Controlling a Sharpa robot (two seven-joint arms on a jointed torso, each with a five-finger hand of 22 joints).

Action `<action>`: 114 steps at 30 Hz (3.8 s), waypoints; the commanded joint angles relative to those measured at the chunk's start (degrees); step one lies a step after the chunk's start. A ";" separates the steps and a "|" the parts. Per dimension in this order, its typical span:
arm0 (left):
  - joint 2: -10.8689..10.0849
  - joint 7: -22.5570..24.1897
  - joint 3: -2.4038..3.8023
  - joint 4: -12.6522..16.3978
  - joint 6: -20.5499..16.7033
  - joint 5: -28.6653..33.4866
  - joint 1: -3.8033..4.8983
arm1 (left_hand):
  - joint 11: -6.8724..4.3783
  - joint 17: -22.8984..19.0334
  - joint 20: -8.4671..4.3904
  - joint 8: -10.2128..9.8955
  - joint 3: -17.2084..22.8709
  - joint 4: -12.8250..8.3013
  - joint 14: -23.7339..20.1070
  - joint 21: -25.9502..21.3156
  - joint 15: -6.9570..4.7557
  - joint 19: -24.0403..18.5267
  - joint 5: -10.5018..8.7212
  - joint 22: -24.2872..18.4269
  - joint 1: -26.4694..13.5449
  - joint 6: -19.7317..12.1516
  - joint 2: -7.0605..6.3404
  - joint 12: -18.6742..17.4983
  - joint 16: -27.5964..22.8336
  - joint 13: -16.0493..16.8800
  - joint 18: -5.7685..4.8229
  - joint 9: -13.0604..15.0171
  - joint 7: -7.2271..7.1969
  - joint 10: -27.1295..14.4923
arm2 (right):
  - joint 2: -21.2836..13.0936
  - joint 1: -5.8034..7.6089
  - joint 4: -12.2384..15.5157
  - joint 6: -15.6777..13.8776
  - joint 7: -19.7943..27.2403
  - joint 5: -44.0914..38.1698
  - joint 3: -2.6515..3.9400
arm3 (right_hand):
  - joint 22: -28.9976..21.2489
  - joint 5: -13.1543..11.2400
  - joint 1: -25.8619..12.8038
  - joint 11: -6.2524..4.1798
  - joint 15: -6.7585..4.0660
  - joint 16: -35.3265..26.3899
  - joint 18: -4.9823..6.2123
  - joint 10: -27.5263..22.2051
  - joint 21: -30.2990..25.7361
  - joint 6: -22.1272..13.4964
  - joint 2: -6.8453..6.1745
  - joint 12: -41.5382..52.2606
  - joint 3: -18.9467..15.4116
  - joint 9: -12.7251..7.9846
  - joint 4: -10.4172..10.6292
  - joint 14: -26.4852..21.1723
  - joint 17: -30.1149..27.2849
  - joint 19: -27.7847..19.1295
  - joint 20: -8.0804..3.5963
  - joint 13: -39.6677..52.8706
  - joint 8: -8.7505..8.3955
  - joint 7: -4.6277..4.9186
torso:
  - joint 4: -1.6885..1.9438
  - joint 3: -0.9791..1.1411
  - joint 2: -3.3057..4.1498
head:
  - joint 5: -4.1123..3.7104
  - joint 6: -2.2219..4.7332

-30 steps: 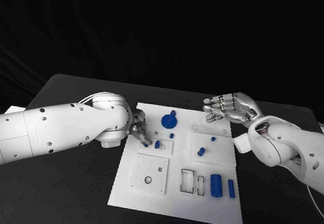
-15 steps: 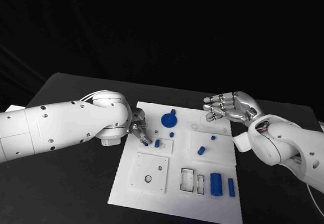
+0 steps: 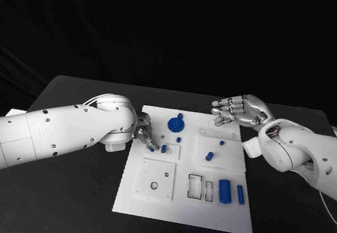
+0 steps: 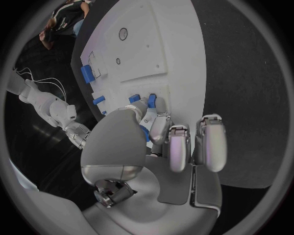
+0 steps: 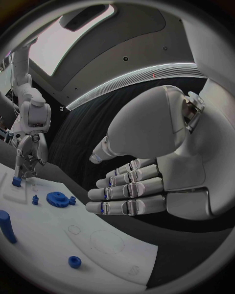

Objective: Assemble the parts on the task board

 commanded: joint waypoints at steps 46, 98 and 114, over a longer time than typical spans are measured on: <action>0.02 -5.36 -0.14 -0.57 -0.63 0.77 -0.24 | 0.12 15.06 -0.42 0.00 0.66 4.52 6.04 0.74 -0.39 3.72 2.24 8.10 -7.49 1.44 -3.14 0.95 0.18 1.18 -1.03 -0.01 0.08 1.20 | -0.04 -0.04 0.20 1.26 0.48 -0.33 0.01 | -0.06 0.01 -0.57 0.07 0.25 -0.48 0.82 -0.42 -0.54 -0.40 0.36 0.40 -0.41 0.04 -0.32 0.23 -0.25 0.40 0.04 -0.10 0.26 -0.03 | 0.00 -0.05 -0.01 | -0.32 -0.05; -1.83 43.07 -0.42 -1.65 -24.29 7.15 -0.41 | 8.91 -29.12 6.34 -17.37 2.83 -5.01 -14.70 -46.34 6.61 -16.93 2.12 -38.30 11.67 -7.05 -4.36 -43.16 -37.68 -44.38 7.85 -17.18 8.56 -27.05 | 0.66 -0.13 -0.62 1.43 0.55 -0.15 0.01 | -0.06 0.03 -0.64 0.09 0.27 -0.53 0.81 -0.50 -0.68 -0.44 0.44 0.43 -0.50 0.04 -0.37 0.23 -0.33 0.43 0.06 -0.11 0.26 -0.01 | -0.09 -0.07 -0.03 | -1.37 1.45; 5.36 34.96 -1.01 -7.91 -16.70 -18.22 -1.27 | 7.22 -5.45 4.36 -25.54 -3.69 -5.47 2.00 -18.27 5.01 -0.73 2.21 -11.60 12.35 0.49 -3.99 -51.39 -12.60 -55.67 3.10 -25.62 6.85 -20.56 | 0.91 -0.16 -0.56 1.25 0.66 -0.15 0.01 | -0.06 0.03 -0.64 0.09 0.27 -0.53 0.81 -0.50 -0.68 -0.44 0.44 0.43 -0.50 0.04 -0.37 0.23 -0.33 0.43 0.06 -0.11 0.26 -0.01 | -0.11 -0.02 0.18 | -1.80 1.89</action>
